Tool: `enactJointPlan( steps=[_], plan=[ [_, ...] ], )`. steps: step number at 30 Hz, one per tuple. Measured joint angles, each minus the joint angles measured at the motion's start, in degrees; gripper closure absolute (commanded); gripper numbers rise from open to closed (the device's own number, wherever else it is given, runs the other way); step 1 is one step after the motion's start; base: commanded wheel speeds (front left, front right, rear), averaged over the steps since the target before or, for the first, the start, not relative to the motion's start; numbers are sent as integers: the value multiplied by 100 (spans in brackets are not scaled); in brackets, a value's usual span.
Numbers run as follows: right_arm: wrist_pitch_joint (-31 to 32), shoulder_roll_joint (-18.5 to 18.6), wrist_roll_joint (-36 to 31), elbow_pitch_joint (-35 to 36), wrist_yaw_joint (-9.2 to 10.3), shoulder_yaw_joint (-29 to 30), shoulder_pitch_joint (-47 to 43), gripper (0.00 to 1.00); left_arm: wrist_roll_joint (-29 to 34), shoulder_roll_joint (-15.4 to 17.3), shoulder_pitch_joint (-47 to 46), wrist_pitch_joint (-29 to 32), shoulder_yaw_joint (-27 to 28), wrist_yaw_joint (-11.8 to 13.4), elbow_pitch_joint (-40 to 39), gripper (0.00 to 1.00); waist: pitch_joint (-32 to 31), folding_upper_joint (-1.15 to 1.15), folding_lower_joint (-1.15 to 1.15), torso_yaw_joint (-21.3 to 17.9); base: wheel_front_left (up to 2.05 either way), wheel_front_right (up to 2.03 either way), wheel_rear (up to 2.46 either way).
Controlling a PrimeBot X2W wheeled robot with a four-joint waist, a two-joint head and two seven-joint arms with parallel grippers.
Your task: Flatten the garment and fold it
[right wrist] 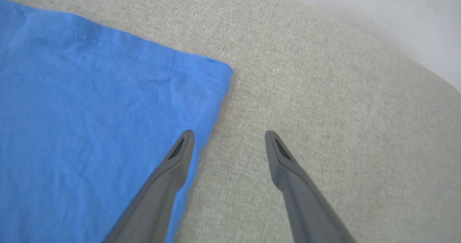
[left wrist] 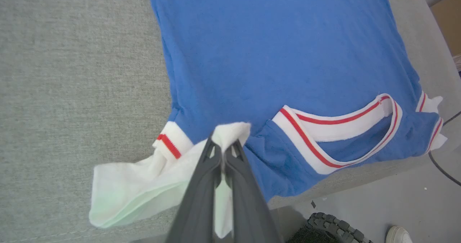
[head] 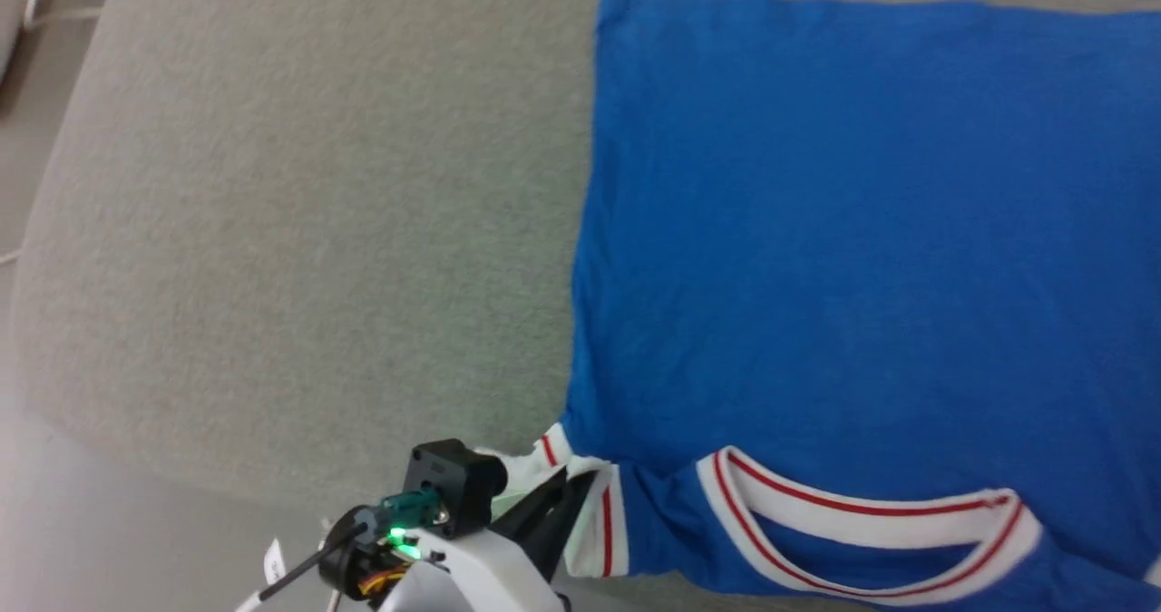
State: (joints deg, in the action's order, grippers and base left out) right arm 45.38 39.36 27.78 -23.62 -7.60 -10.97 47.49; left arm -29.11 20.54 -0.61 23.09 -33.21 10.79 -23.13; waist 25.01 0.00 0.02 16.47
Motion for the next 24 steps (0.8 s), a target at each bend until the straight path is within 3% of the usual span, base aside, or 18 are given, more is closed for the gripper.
enactJointPlan(
  steps=[11,13,24],
  plan=[
    [201,218,-308,-922,7,-346,770,0,5,-241,-118,-252,-133,-59,349,100,558,0,-3,633,0,0,0],
    [207,290,-300,-911,7,-493,779,100,4,-245,-121,-263,-143,-64,408,100,591,0,-3,670,0,0,0],
    [-383,337,-242,-1212,1,-1070,415,100,-41,-203,-185,-397,21,-68,686,100,202,0,-2,455,0,0,0]
  ],
)
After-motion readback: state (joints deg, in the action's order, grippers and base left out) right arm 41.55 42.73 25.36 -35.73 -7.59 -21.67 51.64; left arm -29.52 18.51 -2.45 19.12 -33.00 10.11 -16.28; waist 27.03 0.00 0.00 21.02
